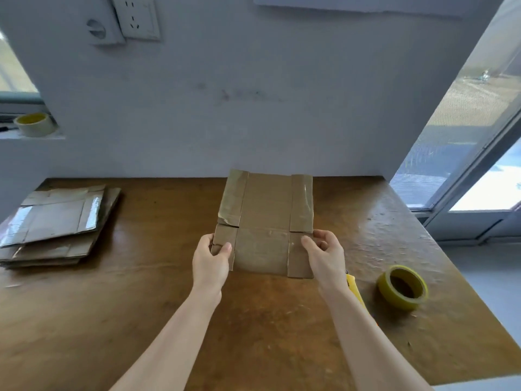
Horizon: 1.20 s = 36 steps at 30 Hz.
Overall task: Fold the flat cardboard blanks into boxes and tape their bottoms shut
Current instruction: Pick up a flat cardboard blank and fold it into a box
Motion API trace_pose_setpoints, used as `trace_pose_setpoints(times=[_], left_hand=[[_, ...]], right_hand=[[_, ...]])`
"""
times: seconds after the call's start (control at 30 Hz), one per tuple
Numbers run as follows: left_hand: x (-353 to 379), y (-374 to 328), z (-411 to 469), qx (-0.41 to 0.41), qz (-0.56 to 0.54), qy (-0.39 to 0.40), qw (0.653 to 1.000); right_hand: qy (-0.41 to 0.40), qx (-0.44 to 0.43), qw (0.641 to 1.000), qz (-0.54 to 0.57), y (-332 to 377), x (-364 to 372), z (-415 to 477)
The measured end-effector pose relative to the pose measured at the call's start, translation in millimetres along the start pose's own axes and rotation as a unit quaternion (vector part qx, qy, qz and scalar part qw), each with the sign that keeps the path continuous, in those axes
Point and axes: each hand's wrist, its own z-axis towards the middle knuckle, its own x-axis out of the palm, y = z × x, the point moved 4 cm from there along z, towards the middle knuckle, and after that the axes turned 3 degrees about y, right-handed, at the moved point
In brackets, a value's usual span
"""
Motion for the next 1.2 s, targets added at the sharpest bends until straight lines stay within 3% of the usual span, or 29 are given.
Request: trace_pose_setpoints(times=[0.17, 0.37, 0.53, 0.63, 0.7, 0.77, 0.83, 0.9, 0.97, 1.07, 1.2], left_hand=[[52, 3, -2, -0.036, 0.002, 0.017, 0.999], [130, 9, -23, -0.108, -0.072, 0.053, 0.990], [182, 12, -41, -0.168, -0.072, 0.104, 0.978], [211, 7, -50, -0.186, 0.005, 0.152, 0.971], [229, 3, -49, -0.156, 0.152, 0.157, 0.963], [247, -12, -54, -0.073, 0.236, 0.125, 0.961], [270, -30, -63, -0.011, 0.187, 0.159, 0.969], [292, -41, -74, -0.023, 0.118, 0.246, 0.962], [309, -42, -76, -0.026, 0.123, 0.299, 0.946], [319, -42, -62, 0.015, 0.224, 0.229, 0.947], [320, -50, -53, 0.083, 0.364, 0.139, 0.917]], right_hand=[[-0.001, 0.004, 0.999, 0.036, 4, -51, 35], [0.115, 0.049, 0.990, 0.068, 5, -121, 90], [0.211, 0.032, 0.977, -0.009, 12, -162, 119], [0.172, 0.010, 0.983, -0.061, 17, -183, 134], [0.135, 0.006, 0.988, -0.071, 18, -192, 144], [0.121, 0.002, 0.990, -0.077, 19, -196, 151], [0.110, -0.004, 0.990, -0.088, 18, -196, 158], [0.086, 0.001, 0.993, -0.086, 14, -198, 163], [0.067, 0.000, 0.994, -0.089, 10, -200, 169], [0.060, 0.001, 0.992, -0.115, 3, -203, 176], [0.061, 0.052, 0.986, -0.144, -6, -217, 184]])
